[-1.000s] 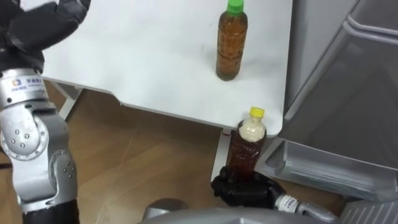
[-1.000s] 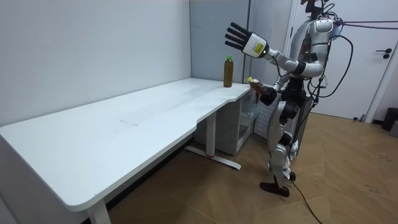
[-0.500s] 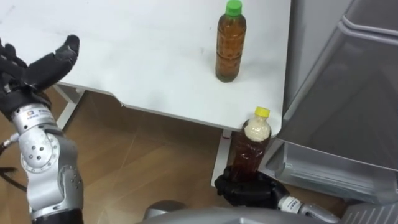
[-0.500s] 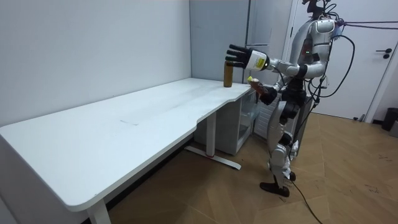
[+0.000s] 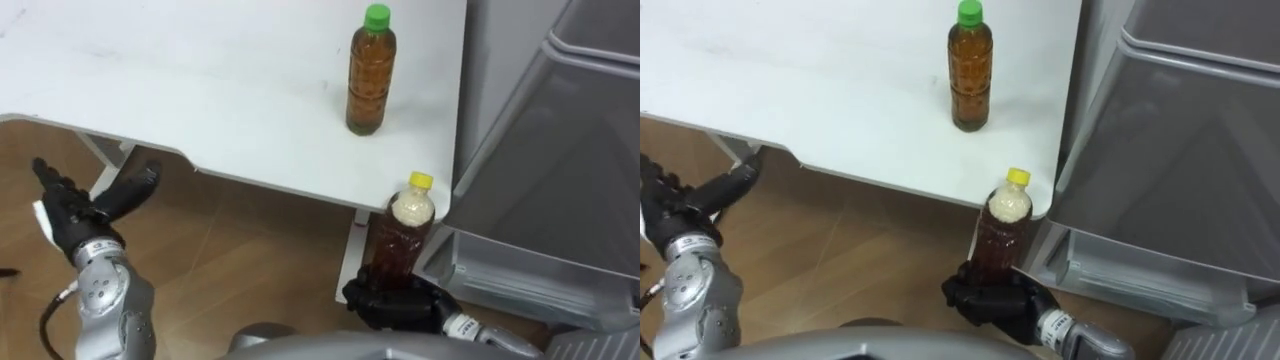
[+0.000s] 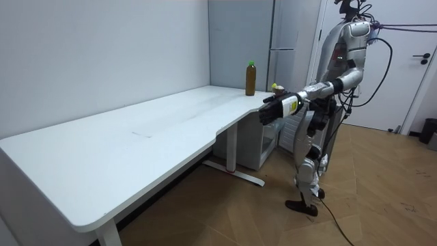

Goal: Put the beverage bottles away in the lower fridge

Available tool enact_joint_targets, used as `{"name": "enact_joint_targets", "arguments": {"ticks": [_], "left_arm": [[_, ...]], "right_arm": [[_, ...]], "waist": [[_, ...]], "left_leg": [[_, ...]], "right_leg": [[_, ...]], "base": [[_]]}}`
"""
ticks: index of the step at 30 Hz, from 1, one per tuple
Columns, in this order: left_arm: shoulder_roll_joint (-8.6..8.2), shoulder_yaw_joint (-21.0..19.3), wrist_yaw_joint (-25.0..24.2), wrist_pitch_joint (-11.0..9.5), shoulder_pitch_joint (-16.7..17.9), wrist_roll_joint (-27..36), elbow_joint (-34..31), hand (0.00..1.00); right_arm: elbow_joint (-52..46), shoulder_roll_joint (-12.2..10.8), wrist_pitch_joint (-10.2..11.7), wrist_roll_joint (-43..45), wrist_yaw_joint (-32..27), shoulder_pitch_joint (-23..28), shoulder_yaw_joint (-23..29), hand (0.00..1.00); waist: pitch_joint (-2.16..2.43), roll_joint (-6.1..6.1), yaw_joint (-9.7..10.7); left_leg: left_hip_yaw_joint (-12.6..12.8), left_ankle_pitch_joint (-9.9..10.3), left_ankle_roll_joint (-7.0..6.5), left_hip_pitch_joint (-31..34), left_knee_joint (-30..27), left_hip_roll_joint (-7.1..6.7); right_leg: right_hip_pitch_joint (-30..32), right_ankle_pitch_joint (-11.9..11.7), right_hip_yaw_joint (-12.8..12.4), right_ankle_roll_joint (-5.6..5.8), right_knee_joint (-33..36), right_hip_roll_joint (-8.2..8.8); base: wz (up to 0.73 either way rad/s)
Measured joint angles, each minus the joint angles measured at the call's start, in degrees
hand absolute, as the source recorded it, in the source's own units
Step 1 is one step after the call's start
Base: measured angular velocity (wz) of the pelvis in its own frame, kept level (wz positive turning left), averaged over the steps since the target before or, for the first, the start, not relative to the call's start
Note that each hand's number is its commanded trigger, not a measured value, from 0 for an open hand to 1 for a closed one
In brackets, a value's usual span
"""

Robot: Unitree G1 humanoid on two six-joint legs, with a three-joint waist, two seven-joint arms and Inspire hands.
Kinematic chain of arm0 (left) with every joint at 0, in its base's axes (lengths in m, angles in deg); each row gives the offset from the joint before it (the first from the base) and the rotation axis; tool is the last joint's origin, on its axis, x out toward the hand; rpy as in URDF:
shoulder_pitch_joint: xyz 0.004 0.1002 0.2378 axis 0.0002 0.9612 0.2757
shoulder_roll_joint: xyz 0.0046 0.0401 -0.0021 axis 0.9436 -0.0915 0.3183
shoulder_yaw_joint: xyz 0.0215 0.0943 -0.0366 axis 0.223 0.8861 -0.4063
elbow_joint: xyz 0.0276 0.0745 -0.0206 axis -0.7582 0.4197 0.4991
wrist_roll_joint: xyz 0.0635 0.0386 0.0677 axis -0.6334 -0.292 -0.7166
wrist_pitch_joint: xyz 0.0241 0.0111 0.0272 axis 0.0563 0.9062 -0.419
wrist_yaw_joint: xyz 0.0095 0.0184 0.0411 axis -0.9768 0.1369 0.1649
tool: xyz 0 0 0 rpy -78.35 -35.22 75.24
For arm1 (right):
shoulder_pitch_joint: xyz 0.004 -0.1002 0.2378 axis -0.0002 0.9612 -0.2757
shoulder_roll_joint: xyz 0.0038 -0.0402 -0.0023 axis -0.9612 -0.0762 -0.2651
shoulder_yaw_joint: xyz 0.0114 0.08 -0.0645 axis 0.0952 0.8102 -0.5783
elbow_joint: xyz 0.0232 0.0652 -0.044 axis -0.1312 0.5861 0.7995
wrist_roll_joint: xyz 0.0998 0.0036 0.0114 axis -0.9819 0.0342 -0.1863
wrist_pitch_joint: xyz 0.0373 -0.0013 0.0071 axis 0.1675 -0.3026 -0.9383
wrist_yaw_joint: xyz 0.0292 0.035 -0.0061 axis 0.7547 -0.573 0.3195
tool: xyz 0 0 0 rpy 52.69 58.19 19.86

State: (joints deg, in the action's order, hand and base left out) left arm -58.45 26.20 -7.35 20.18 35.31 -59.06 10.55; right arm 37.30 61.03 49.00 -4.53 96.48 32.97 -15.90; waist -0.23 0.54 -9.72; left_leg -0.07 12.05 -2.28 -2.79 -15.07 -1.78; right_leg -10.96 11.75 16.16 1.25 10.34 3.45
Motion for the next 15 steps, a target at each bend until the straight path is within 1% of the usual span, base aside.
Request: {"name": "enact_joint_targets", "arguments": {"ticks": [6, 8, 9, 11, 12, 13, 14, 15], "left_arm": [[-0.03, 3.02, -2.33, 0.04, -0.03, 1.07, 8.74, 0.00], [-0.05, 4.86, -3.45, 0.82, -0.01, 1.25, 12.17, 0.00], [-0.07, 5.11, -3.95, 1.12, 0.01, 1.25, 12.90, 0.00], [-0.01, 6.29, -6.33, 1.61, -0.06, 1.28, 17.40, 0.00], [-0.01, 6.56, -6.95, 1.83, -0.06, 1.43, 18.66, 0.00], [0.00, 7.20, -8.01, 2.29, -0.04, 2.17, 21.15, 0.00], [-0.01, 7.54, -9.18, 3.19, 0.07, 2.37, 23.25, 0.00], [0.02, 7.88, -9.74, 3.61, 0.12, 2.38, 24.13, 0.00]], "right_arm": [[0.46, -0.09, -0.05, -0.32, -0.13, -0.09, 0.33, 1.00], [0.70, 0.09, -0.26, -1.97, -0.15, -0.08, -0.03, 1.00], [0.70, 0.09, -0.26, -2.07, -0.15, -0.08, -0.07, 1.00], [1.64, 0.09, -0.14, -2.08, 0.12, -0.33, -0.09, 1.00], [2.14, 0.09, -0.04, -2.08, 0.29, -0.50, -0.15, 1.00], [2.82, 0.12, 0.39, -2.09, 0.38, -0.60, -0.50, 1.00], [2.87, 0.10, 0.59, -2.21, 0.50, -0.61, -0.86, 1.00], [2.87, 0.11, 0.66, -2.46, 0.53, -0.61, -1.14, 1.00]], "waist": [[-0.13, -0.16, 0.08], [-0.16, -0.24, 0.05], [-0.16, -0.22, 0.06], [-0.13, -0.13, 0.22], [-0.15, -0.12, 0.23], [-0.17, -0.02, 0.48], [-0.18, 0.14, 0.74], [-0.19, 0.25, 0.95]], "left_leg": [[-0.09, 0.14, 0.01, 0.44, -0.62, 0.01], [-0.05, 0.14, 0.01, 0.47, -0.61, -0.02], [-0.05, 0.14, 0.01, 0.50, -0.62, -0.03], [-0.02, 0.12, 0.00, 0.50, -0.53, -0.15], [0.07, 0.11, 0.00, 0.52, -0.49, -0.15], [0.26, 0.10, 0.00, 0.59, -0.48, -0.11], [0.59, 0.10, -0.01, 0.67, -0.41, -0.08], [0.77, 0.11, -0.01, 0.71, -0.36, -0.04]], "right_leg": [[0.16, -0.03, 0.19, -0.06, -0.55, -0.06], [0.16, -0.02, 0.23, -0.08, -0.70, -0.05], [0.17, 0.00, 0.24, -0.09, -0.77, -0.04], [-0.08, 0.09, 0.09, -0.05, -1.72, -0.02], [-0.02, 0.10, 0.05, -0.05, -1.71, -0.02], [0.04, 0.10, 0.08, -0.04, -1.72, -0.02], [0.10, 0.10, 0.13, -0.04, -1.72, -0.02], [0.10, 0.10, 0.13, -0.04, -1.73, -0.03]], "base": [[0.02], [0.00], [0.00], [0.00], [0.00], [0.00], [0.00], [0.00]]}}
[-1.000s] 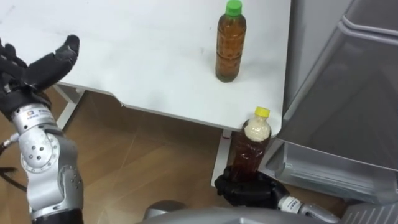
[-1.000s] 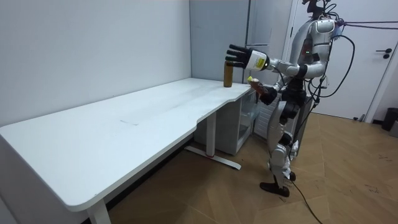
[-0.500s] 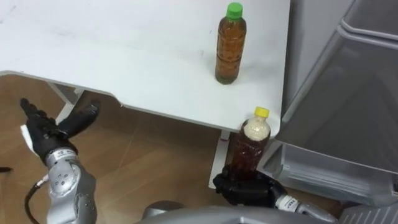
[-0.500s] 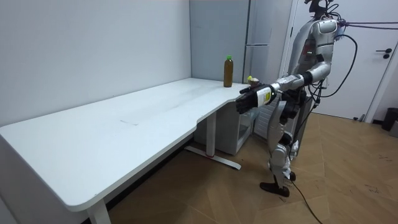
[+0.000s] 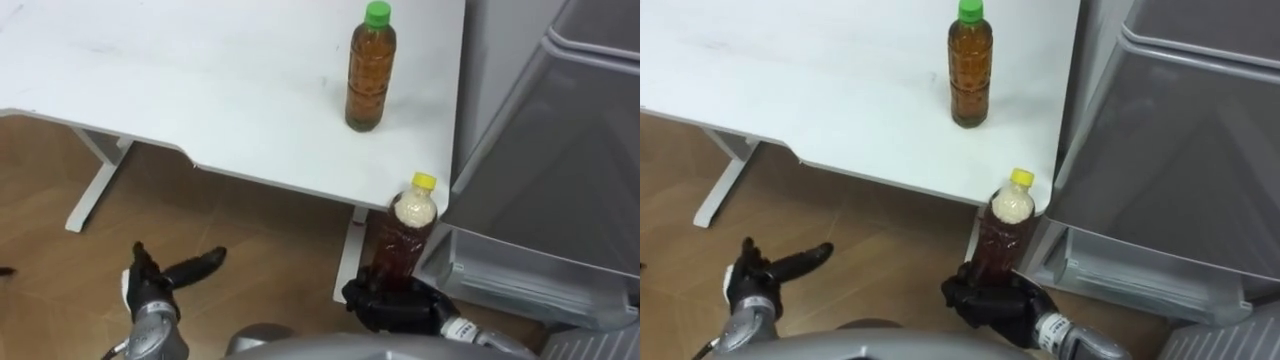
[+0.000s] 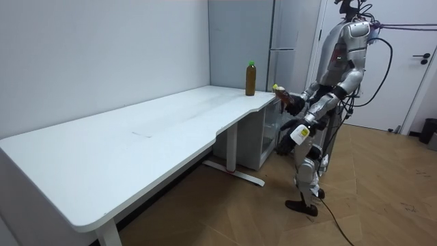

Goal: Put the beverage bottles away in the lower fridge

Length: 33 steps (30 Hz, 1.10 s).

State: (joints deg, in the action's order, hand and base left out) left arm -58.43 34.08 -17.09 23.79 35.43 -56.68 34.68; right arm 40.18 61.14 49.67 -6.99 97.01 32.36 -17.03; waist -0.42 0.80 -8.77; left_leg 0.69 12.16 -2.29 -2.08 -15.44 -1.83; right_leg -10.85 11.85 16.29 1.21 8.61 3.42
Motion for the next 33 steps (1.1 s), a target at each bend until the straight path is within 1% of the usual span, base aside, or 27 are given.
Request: {"name": "enact_joint_targets", "arguments": {"ticks": [2, 3, 5, 6, 8, 10, 13, 15, 16, 19, 21, 23, 25, 27, 29, 31, 33], "left_arm": [[0.05, 0.83, -2.50, 1.51, 0.13, -0.38, 2.41, 0.00], [0.06, 0.86, -3.18, 1.73, 0.09, -0.66, 3.02, 0.00], [0.21, 0.85, -5.34, 1.86, -0.57, -2.96, 7.25, 0.00], [0.23, 0.85, -5.70, 1.90, -0.64, -3.38, 8.20, 0.00], [0.31, 0.91, -7.19, 2.55, -0.70, -4.89, 11.10, 0.00], [0.61, 0.86, -8.11, 3.10, -0.88, -5.65, 12.58, 0.00], [1.58, 0.84, -10.42, 3.26, -1.69, -7.19, 13.61, 0.00], [2.22, 0.89, -11.62, 3.28, -2.34, -8.79, 14.37, 0.00], [2.37, 0.92, -11.96, 3.28, -2.43, -9.55, 14.40, 0.00], [3.05, 1.54, -12.88, 3.37, -2.69, -10.84, 14.38, 0.00], [3.20, 1.46, -13.52, 3.47, -2.90, -11.85, 14.46, 0.00], [3.19, 1.51, -13.69, 3.47, -3.70, -12.22, 15.64, 0.00], [3.17, 1.57, -13.50, 3.47, -3.98, -12.18, 16.62, 0.00], [3.07, 1.57, -13.12, 3.45, -4.21, -12.96, 16.95, 0.00], [2.57, 1.63, -12.23, 3.42, -4.29, -14.40, 16.86, 0.00], [2.45, 2.11, -12.05, 3.40, -4.25, -14.40, 16.71, 0.00], [2.44, 2.80, -11.57, 3.40, -4.18, -14.43, 16.42, 0.00]], "right_arm": [[0.00, 0.15, 0.07, -1.88, 0.12, -0.12, -1.23, 1.00], [0.01, 0.21, 0.08, -2.21, 0.12, -0.16, -1.56, 1.00], [1.68, 0.30, 1.06, -3.71, 0.24, -0.56, -2.82, 1.00], [1.94, 0.29, 1.27, -3.91, 0.32, -0.56, -2.98, 1.00], [2.51, 0.64, 1.84, -3.95, 0.79, -0.53, -3.57, 1.00], [2.76, 1.38, 1.85, -3.95, 0.78, -0.67, -4.44, 1.00], [3.05, 2.01, 2.38, -4.20, 0.81, -0.74, -4.47, 1.00], [3.97, 2.02, 2.95, -5.81, 0.75, -0.80, -4.46, 1.00], [4.52, 2.06, 2.94, -6.64, 0.66, -0.95, -4.47, 1.00], [6.49, 2.16, 2.91, -10.31, 0.39, -1.32, -4.38, 1.00], [8.59, 2.12, 2.73, -13.99, -1.26, -1.92, -3.90, 1.00], [11.31, 1.94, 2.17, -18.42, -3.34, -2.92, -3.65, 1.00], [12.90, 1.84, 2.13, -21.26, -4.59, -3.53, -3.44, 1.00], [15.10, 1.52, 2.27, -23.15, -6.87, -4.33, -2.34, 1.00], [17.93, 1.32, 2.11, -24.74, -10.74, -5.21, -0.12, 1.00], [18.59, 1.20, 1.86, -27.07, -13.44, -5.24, 0.95, 1.00], [19.11, 1.19, 1.85, -29.48, -15.65, -5.22, 1.72, 1.00]], "waist": [[-0.02, 0.20, 0.45], [-0.02, 0.19, 0.49], [0.03, 0.24, 0.72], [0.04, 0.24, 0.77], [0.07, 0.42, 1.80], [0.09, 0.50, 2.33], [0.14, 0.50, 2.87], [0.18, 0.53, 3.31], [0.18, 0.48, 3.86], [0.23, 0.38, 4.50], [0.23, 0.33, 4.71], [0.25, 0.13, 4.92], [0.26, -0.12, 5.39], [0.24, -0.31, 5.58], [0.29, -0.59, 5.57], [0.31, -0.86, 5.63], [0.23, -1.00, 5.85]], "left_leg": [[0.08, 0.01, -0.01, 0.16, 0.22, 0.00], [0.16, 0.00, 0.00, 0.17, 0.32, 0.01], [0.65, -0.08, 0.04, 0.09, 0.84, 0.08], [0.72, -0.08, 0.04, 0.10, 0.90, 0.07], [0.70, -0.08, 0.03, 0.39, 1.02, 0.07], [0.85, -0.07, 0.02, 0.60, 1.04, 0.10], [1.24, -0.08, 0.03, 1.14, 0.95, 0.12], [1.25, -0.08, 0.02, 1.11, 0.96, 0.17], [1.25, -0.08, 0.02, 1.19, 0.94, 0.18], [1.40, -0.07, 0.01, 1.32, 0.91, 0.20], [1.65, -0.08, 0.03, 1.33, 0.97, 0.23], [2.14, -0.14, 0.11, 1.40, 1.04, 0.75], [2.25, -0.14, 0.11, 1.33, 1.06, 0.88], [2.31, -0.17, 0.08, 1.16, 1.28, 0.88], [2.92, -0.33, 0.01, 0.80, 1.69, 0.93], [3.15, -0.33, 0.01, 0.85, 1.72, 1.00], [3.24, -0.33, 0.01, 0.97, 1.73, 1.00]], "right_leg": [[0.16, 0.01, -0.40, 0.02, -0.09, -0.08], [0.27, 0.01, -0.50, 0.02, -0.13, -0.10], [0.75, -0.04, -0.59, -0.03, -0.06, -0.09], [0.82, -0.04, -0.62, -0.03, -0.06, -0.09], [1.08, -0.04, -0.66, -0.03, -0.09, -0.08], [1.37, -0.04, -0.81, -0.03, -0.03, -0.09], [1.75, -0.11, -1.39, -0.07, 0.12, -0.17], [1.75, -0.15, -1.90, -0.07, 0.19, -0.26], [1.83, -0.23, -1.92, -0.07, 0.22, -0.27], [2.04, -0.41, -2.00, -0.12, 0.26, -0.38], [2.22, -0.60, -2.13, -0.21, 0.27, -0.46], [2.63, -0.92, -2.25, -0.35, 0.30, -0.49], [2.62, -1.22, -2.31, -0.38, 0.17, -0.55], [2.68, -1.38, -3.13, -0.34, 0.16, -0.71], [2.78, -1.57, -3.93, -0.32, 0.19, -0.74], [2.98, -1.63, -4.40, -0.33, 0.21, -0.79], [3.15, -1.63, -4.57, -0.33, 0.22, -0.80]], "base": [[0.00], [-0.07], [-0.11], [-0.07], [0.00], [-0.03], [-0.07], [0.00], [0.00], [-0.04], [-0.11], [-0.12], [-0.10], [-0.10], [-0.13], [-0.08], [-0.02]]}}
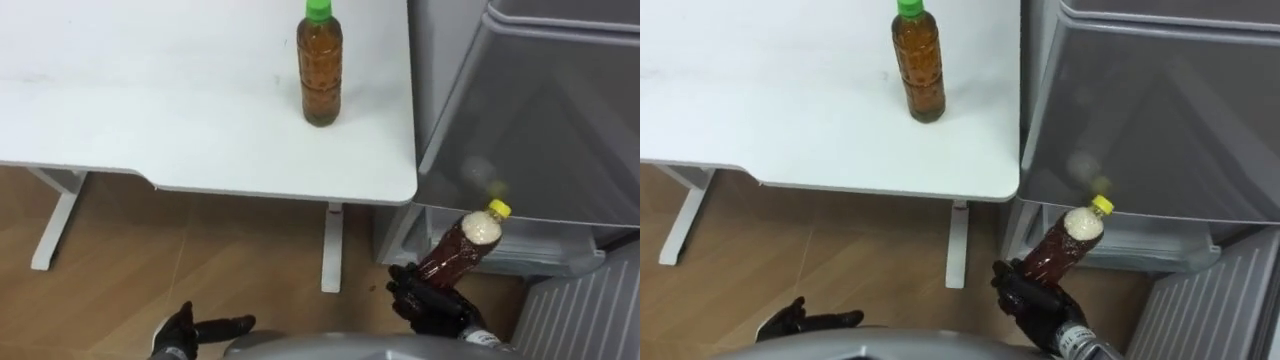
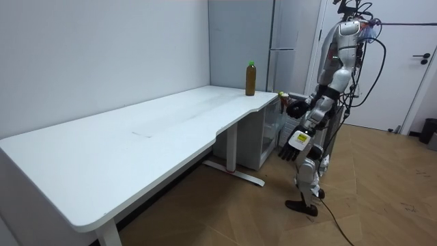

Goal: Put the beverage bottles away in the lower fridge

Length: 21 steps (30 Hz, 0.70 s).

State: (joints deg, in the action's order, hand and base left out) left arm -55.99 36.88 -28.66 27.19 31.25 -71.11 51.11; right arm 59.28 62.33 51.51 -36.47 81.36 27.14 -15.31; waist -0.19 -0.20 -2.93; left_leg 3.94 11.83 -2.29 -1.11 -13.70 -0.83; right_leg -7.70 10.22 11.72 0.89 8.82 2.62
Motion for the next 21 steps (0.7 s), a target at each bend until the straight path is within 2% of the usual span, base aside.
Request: {"name": "enact_joint_targets", "arguments": {"ticks": [3, 5, 9, 12, 17, 18, 19, 21], "left_arm": [[-0.13, 0.57, 0.18, -0.10, 0.00, -0.54, -0.11, 0.00], [-0.09, 1.43, 0.19, -0.11, 0.09, -0.55, -0.08, 0.00], [0.04, 2.50, 0.19, -0.60, -0.11, -0.54, -0.07, 0.00], [0.08, 2.72, 0.14, -0.70, -0.39, -0.50, -0.05, 0.00], [0.51, 3.04, 0.09, -0.70, -0.58, -0.43, 0.03, 0.00], [0.52, 3.07, 0.10, -0.70, -0.58, -0.43, 0.03, 0.00], [0.51, 3.07, 0.10, -0.69, -0.60, -0.42, 0.03, 0.00], [0.46, 2.98, 0.10, -0.66, -0.08, -0.49, -0.01, 0.00]], "right_arm": [[0.76, 0.05, 0.03, -2.49, -3.67, -0.29, 0.75, 1.00], [0.82, 0.07, 0.06, -4.51, -6.21, -0.55, 0.75, 1.00], [0.82, 0.05, 0.08, -6.16, -9.07, -0.60, 0.69, 1.00], [0.84, 0.03, 0.06, -7.21, -10.78, -0.66, 0.59, 1.00], [0.98, 0.01, -0.14, -16.03, -12.41, -0.73, 0.06, 1.00], [1.02, 0.01, -0.15, -16.81, -12.42, -0.73, 0.06, 1.00], [1.08, 0.01, -0.16, -18.00, -12.44, -0.86, 0.09, 1.00], [1.15, -0.05, -0.23, -19.89, -12.46, -1.09, 0.23, 1.00]], "waist": [[0.31, -0.19, 0.51], [0.36, -0.65, 1.25], [0.30, -0.64, 1.28], [0.18, -0.46, 1.29], [-0.21, -0.06, 1.05], [-0.24, -0.06, 1.06], [-0.46, -0.13, 1.07], [-0.52, -0.22, 1.07]], "left_leg": [[0.29, -0.01, 0.01, 0.67, 0.05, -0.03], [0.65, -0.03, 0.04, 0.47, 0.16, -0.03], [0.78, -0.03, 0.09, 0.44, 0.50, -0.04], [0.72, -0.04, 0.13, 0.41, 0.83, -0.07], [0.65, -0.04, 0.13, 0.29, 1.02, -0.13], [0.65, -0.04, 0.13, 0.21, 1.04, -0.13], [0.64, -0.04, 0.13, -0.08, 1.14, -0.13], [0.66, -0.03, 0.12, -0.11, 1.17, -0.03]], "right_leg": [[0.87, 0.00, -0.04, 0.00, 0.04, -0.04], [0.87, 0.00, -0.06, 0.00, 0.02, -0.07], [0.95, 0.00, -0.03, 0.00, -0.04, -0.20], [1.02, 0.00, -0.02, 0.00, -0.10, -0.20], [1.03, 0.00, -0.52, 0.00, -0.14, -0.21], [0.97, 0.00, -0.54, 0.00, -0.14, -0.21], [0.78, 0.00, -0.54, 0.00, -0.14, -0.21], [0.72, 0.00, -0.50, 0.01, -0.15, -0.20]], "base": [[-0.05], [-0.05], [-0.01], [0.00], [0.00], [0.00], [0.00], [0.00]]}}
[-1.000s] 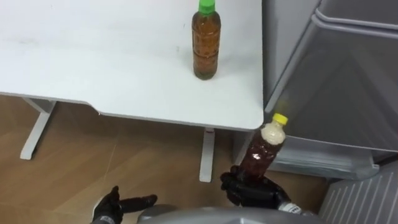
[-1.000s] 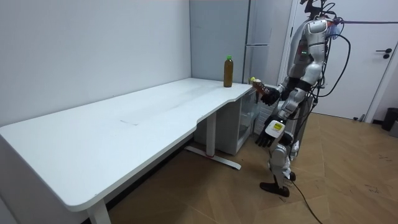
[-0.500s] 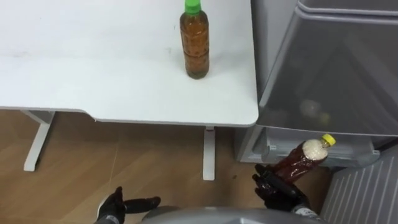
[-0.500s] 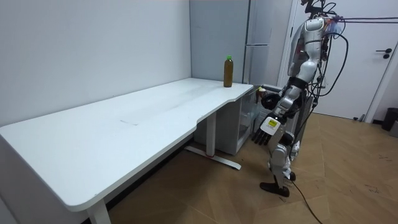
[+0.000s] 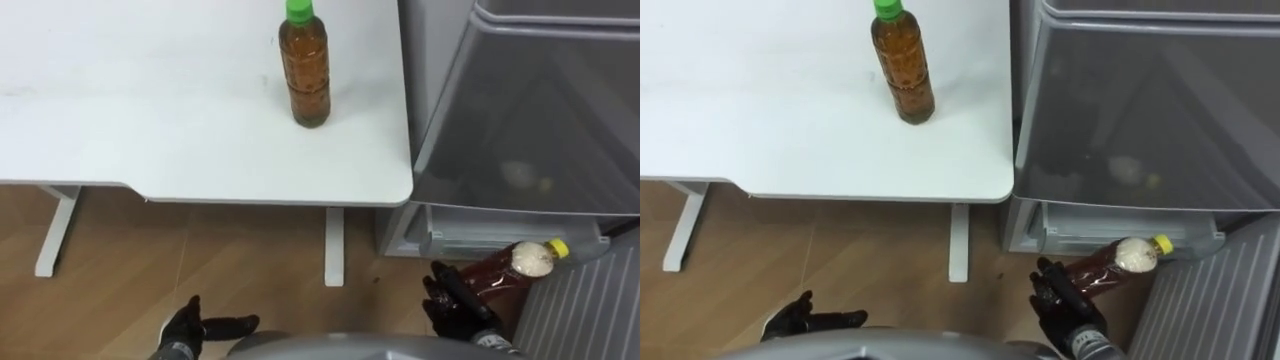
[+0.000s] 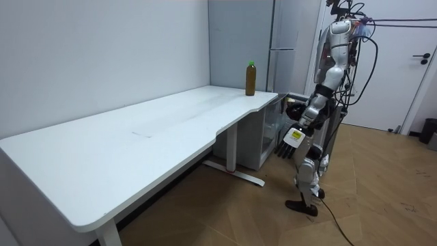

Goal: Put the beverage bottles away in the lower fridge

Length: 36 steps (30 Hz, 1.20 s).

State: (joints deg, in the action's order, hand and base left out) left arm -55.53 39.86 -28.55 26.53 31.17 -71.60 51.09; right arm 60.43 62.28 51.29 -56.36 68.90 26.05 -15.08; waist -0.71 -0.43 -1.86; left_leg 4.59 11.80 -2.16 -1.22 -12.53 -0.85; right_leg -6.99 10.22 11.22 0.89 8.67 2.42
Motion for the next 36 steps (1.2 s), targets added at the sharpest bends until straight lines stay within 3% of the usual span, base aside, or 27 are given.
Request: {"name": "enact_joint_targets", "arguments": {"ticks": [10, 16, 23, 24, 29, 33, 36], "left_arm": [[-0.32, -0.97, -0.40, 0.10, 0.55, -0.50, 0.05, 0.00], [0.14, -1.44, -3.03, 0.09, 0.18, -1.89, 0.02, 0.00], [0.89, 0.09, -4.64, 1.38, -5.44, -5.07, 2.73, 0.00], [1.00, 0.10, -4.89, 1.38, -6.03, -5.22, 3.35, 0.00], [2.43, 1.85, -5.78, 1.71, -12.96, -8.86, 8.11, 0.00], [2.85, 3.82, -6.35, 1.99, -16.48, -8.95, 10.28, 0.00], [3.05, 4.26, -6.99, 2.37, -19.15, -9.47, 11.84, 0.00]], "right_arm": [[-0.73, -0.67, -0.86, -9.94, 0.08, -0.08, 3.57, 1.00], [0.00, -0.44, -0.28, -12.91, 0.08, -4.21, 5.20, 1.00], [5.05, 1.10, 0.02, -13.15, -0.14, -12.54, 6.85, 1.00], [6.02, 1.17, 0.01, -13.15, -0.13, -13.68, 7.24, 1.00], [14.82, 2.83, -0.05, -11.46, 0.02, -24.47, 9.41, 1.00], [17.17, 3.88, -0.47, -10.58, 0.22, -28.82, 9.51, 1.00], [19.93, 5.25, -2.07, -10.15, 0.18, -32.88, 9.95, 1.00]], "waist": [[0.07, -0.64, -0.14], [0.26, -1.27, -0.07], [0.37, -2.12, 0.03], [0.30, -2.24, -0.02], [-0.90, -2.63, -0.26], [-1.09, -2.95, -0.88], [-1.39, -2.73, -2.21]], "left_leg": [[-0.08, 0.01, 0.01, -0.20, -0.10, 0.03], [-0.18, -0.06, 0.03, 2.53, -1.32, -0.01], [-0.92, -1.55, -0.41, 8.10, -2.17, -0.57], [-0.96, -1.71, -0.48, 8.79, -2.15, -0.61], [-1.60, -3.75, -0.88, 15.08, -2.32, -0.83], [-1.49, -4.61, -1.18, 19.02, -2.27, -0.89], [-0.92, -5.25, -1.40, 22.15, -2.31, -1.01]], "right_leg": [[-0.27, 0.00, 0.21, 0.01, 0.01, 0.06], [2.09, -0.01, 0.39, -0.01, 0.78, 0.01], [7.75, -0.11, 1.72, -0.18, 2.32, 0.71], [8.34, -0.12, 1.75, -0.19, 2.53, 0.77], [15.37, -0.76, 2.85, -0.44, 4.34, 1.47], [19.98, -1.05, 2.68, -0.42, 5.54, 1.89], [24.22, -1.04, 2.06, -0.41, 7.39, 2.36]], "base": [[0.00], [0.01], [0.10], [0.07], [0.10], [0.01], [-0.11]]}}
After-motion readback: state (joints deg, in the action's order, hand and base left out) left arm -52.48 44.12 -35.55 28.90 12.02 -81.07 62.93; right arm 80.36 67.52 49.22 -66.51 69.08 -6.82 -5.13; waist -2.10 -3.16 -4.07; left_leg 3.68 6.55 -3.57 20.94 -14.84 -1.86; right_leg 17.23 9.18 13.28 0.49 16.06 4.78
